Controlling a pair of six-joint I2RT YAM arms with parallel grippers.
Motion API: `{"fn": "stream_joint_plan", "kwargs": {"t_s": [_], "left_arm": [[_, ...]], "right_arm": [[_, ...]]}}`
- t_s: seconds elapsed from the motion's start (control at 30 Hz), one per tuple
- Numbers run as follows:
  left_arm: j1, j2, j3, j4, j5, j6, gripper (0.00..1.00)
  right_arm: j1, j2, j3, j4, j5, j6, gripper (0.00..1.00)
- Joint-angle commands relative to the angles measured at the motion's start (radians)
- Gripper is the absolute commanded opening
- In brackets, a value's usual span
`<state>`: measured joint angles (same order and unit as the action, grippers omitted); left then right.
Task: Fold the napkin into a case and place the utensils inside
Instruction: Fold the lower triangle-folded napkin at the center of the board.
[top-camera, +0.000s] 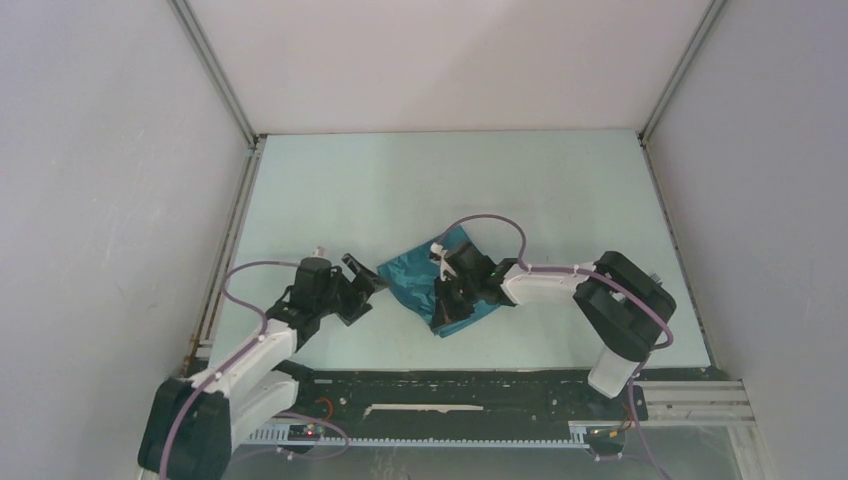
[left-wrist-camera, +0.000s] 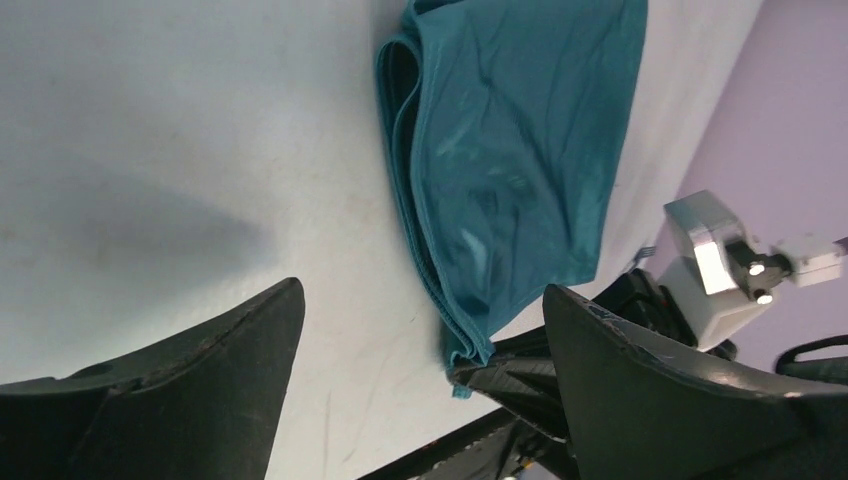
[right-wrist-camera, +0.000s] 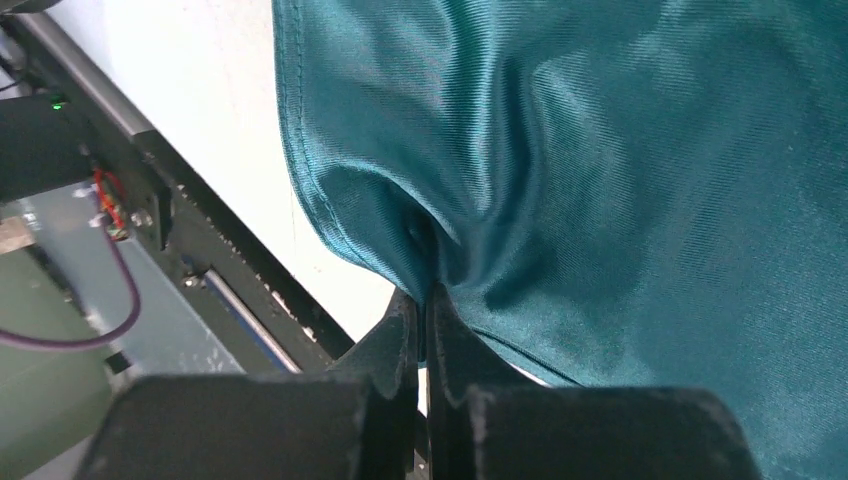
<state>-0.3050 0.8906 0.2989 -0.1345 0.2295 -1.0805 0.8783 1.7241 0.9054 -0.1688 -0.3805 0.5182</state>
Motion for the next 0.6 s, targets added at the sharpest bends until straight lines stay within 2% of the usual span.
{"fn": "stream_joint_plan", "kwargs": {"t_s": [0.0,0.13,0.47,0.57], "left_arm": [[0.005,0.120,-0.002,0.313,0.072,-0.126,0.95],[0.006,0.245,0.008,0.413,0.084,-0.159,0.92],[-0.014,0.351,0.040,0.455,0.051,-0.180,0.77],[-0.036,0.379,0.054,0.473,0.048,-0.197,0.75]], "right_arm": [[-0.054,-0.064,-0.090,0.227,-0.168,0.063,0.00],[-0.089,-0.082,-0.152,0.320,-0.226,0.104,0.00],[-0.160,-0.093,-0.230,0.457,-0.301,0.183,0.00],[-0.170,-0.094,-0.242,0.470,-0.308,0.189,0.00]]}}
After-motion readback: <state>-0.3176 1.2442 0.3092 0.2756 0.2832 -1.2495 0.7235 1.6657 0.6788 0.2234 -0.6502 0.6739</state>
